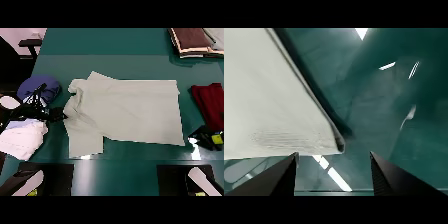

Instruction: Fold the shirts.

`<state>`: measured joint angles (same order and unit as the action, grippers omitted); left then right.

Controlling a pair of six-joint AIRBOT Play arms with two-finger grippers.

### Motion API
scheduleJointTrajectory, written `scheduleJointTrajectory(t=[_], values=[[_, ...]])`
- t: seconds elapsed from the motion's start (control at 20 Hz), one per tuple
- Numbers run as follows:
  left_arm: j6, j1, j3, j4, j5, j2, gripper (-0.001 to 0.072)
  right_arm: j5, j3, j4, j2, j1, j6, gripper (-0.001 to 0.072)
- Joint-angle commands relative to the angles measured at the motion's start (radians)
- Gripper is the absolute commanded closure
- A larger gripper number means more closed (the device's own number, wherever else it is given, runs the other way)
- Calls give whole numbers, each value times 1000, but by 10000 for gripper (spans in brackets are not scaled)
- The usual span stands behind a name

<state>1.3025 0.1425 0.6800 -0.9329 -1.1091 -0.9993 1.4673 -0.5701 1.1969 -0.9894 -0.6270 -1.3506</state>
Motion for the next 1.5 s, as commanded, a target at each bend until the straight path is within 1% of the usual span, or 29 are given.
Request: scheduleJointTrajectory(t=[0.0, 0.15, 0.35, 0.4, 0.45, 0.5, 0.55, 0.6, 0.75, 0.9, 1.0, 1.15, 1.3, 1.4, 1.45], values=[[-2, 1, 7, 3, 1, 5, 680, -61, 120, -52, 2, -41, -1, 206], [-2, 1, 7, 6, 2, 5, 681, -109, 146, -125, 1, -36, -1, 208], [-2, 1, 7, 6, 1, 5, 680, -150, 144, -131, 2, 71, -3, 210], [-2, 1, 7, 6, 1, 5, 680, -163, 143, -132, 2, 108, -10, 289], [-2, 1, 7, 6, 1, 5, 680, -177, 143, -132, 2, 142, -10, 394], [-2, 1, 7, 5, 1, 5, 680, -196, 143, -132, 2, 174, -10, 454], [-2, 1, 7, 6, 1, 5, 681, -204, 138, -131, 2, 202, -10, 601], [-2, 1, 10, 6, 1, 5, 682, -201, 122, -131, 2, 226, -10, 697], [10, 1, 88, 5, -19, 40, 682, -148, -23, -132, 11, 285, -10, 698], [57, 1, 277, 5, -29, 151, 681, -117, -292, -133, 92, 329, -10, 699], [63, 1, 484, 5, -44, 211, 681, -109, -518, -133, 145, 333, -12, 698], [104, 1, 837, 5, -61, 249, 681, -91, -879, -132, 190, 309, -13, 699], [116, 1, 1183, 5, -58, 249, 682, -54, -1200, -128, 188, 264, -14, 699], [142, 1, 1355, -6, -41, 249, 682, -17, -1391, -127, 157, 232, -47, 699], [141, 1, 1413, -11, -19, 249, 682, 8, -1477, -126, 135, 220, -56, 699]])
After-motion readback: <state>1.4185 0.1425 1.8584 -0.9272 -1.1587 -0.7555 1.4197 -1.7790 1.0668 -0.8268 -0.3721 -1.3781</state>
